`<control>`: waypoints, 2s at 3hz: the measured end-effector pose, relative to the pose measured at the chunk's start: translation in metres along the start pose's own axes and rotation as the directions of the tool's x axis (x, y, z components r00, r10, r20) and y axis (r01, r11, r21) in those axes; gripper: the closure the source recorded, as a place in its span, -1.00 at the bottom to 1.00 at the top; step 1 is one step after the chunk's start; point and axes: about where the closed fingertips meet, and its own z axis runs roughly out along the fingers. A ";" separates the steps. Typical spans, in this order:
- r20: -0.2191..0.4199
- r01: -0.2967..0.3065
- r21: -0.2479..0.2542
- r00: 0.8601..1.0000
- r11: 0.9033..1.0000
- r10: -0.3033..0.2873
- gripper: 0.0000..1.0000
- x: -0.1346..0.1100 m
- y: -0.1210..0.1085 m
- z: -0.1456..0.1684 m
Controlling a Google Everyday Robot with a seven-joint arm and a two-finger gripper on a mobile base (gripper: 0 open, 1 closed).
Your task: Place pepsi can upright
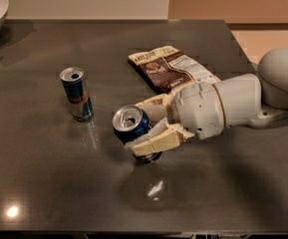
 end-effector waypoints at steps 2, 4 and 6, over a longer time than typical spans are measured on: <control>0.237 -0.102 0.081 0.968 0.991 0.080 0.63 0.025 -0.006 -0.013; 0.333 -0.157 0.099 0.936 0.983 0.116 -0.30 0.043 -0.014 -0.023; 0.330 -0.151 0.093 0.937 0.984 0.113 -1.00 0.040 -0.013 -0.019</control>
Offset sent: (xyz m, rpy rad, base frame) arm 0.0172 -0.0403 -0.0330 0.3554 0.1220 -0.1677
